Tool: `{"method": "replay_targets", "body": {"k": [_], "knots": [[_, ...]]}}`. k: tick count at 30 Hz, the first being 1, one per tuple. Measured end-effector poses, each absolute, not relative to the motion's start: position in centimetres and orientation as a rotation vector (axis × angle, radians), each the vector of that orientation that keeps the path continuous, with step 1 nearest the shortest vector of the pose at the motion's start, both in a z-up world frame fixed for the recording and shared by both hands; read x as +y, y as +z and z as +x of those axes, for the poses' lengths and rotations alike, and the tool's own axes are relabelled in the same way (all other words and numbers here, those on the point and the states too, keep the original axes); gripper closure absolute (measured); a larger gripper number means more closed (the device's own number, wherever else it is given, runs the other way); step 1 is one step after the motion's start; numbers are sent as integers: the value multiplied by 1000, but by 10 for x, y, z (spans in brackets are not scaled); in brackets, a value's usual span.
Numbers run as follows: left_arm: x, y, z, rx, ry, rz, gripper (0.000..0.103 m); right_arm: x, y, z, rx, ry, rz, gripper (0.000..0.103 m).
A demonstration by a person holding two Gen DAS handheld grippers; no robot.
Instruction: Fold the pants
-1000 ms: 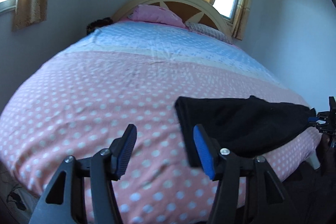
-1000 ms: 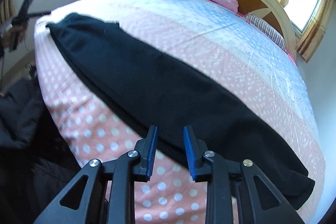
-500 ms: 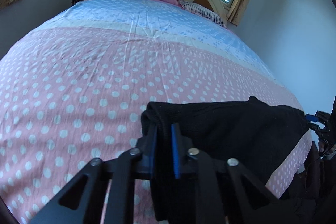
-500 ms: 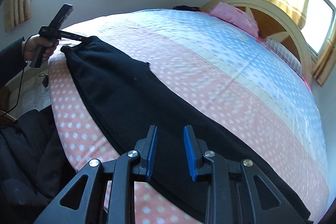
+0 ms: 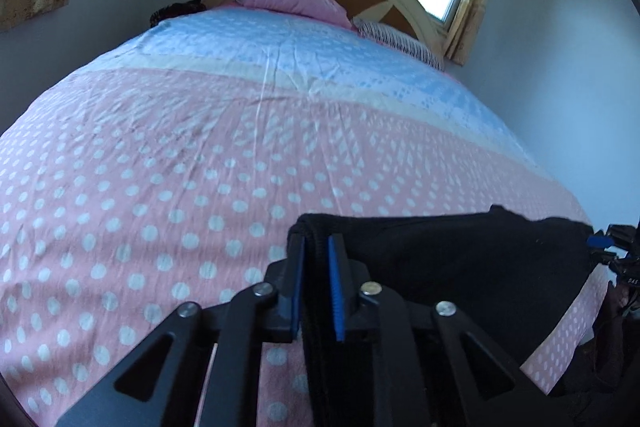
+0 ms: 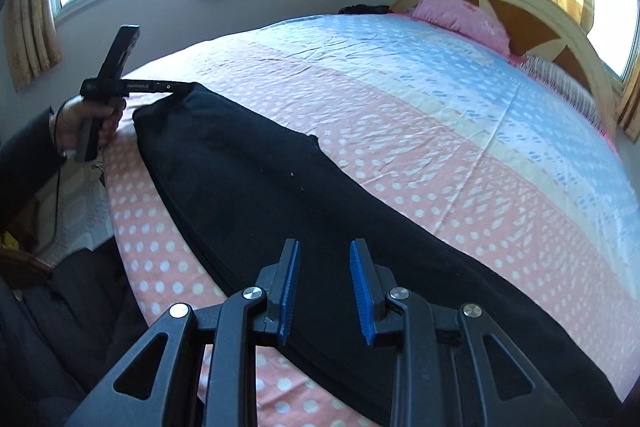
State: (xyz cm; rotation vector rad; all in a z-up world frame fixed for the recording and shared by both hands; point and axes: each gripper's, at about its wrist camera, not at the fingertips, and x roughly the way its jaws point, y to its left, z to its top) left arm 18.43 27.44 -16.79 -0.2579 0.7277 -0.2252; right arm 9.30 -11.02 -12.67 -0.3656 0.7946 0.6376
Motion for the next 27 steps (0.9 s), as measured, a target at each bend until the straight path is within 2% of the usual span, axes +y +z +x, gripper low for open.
{"method": "replay_targets", "body": {"k": [3, 4, 5, 6, 8, 16, 17, 18, 19, 22, 24, 26, 27], "knots": [[276, -157, 172, 700, -177, -239, 68, -102, -125, 111, 815, 652, -308, 69], [273, -150, 162, 659, -177, -226, 65, -99, -124, 123, 833, 659, -252, 63], [270, -144, 156, 631, -183, -220, 58, -97, -124, 134, 848, 667, -202, 59], [265, -138, 147, 600, -192, -209, 48, -96, -124, 141, 853, 670, -173, 58], [255, -134, 141, 579, -209, -188, 41, -87, -128, 165, 872, 661, -99, 58], [210, -170, 140, 722, -307, -51, 41, -52, -174, 238, 1051, 661, 153, 58], [207, -173, 139, 718, -302, -18, 41, -45, -185, 245, 1096, 667, 170, 62], [203, -174, 134, 701, -299, 24, 39, -42, -190, 247, 1112, 661, 163, 73], [197, -175, 131, 703, -297, 86, 38, -37, -196, 249, 1125, 640, 130, 88], [190, -179, 127, 681, -280, 163, 37, -35, -202, 252, 1108, 628, 126, 90], [195, -177, 128, 675, -280, 118, 36, -37, -197, 248, 1095, 637, 125, 86], [197, -173, 127, 669, -276, 91, 36, -46, -187, 234, 1050, 614, 92, 70], [196, -171, 124, 666, -272, 85, 36, -53, -181, 226, 1026, 614, 86, 67]]}}
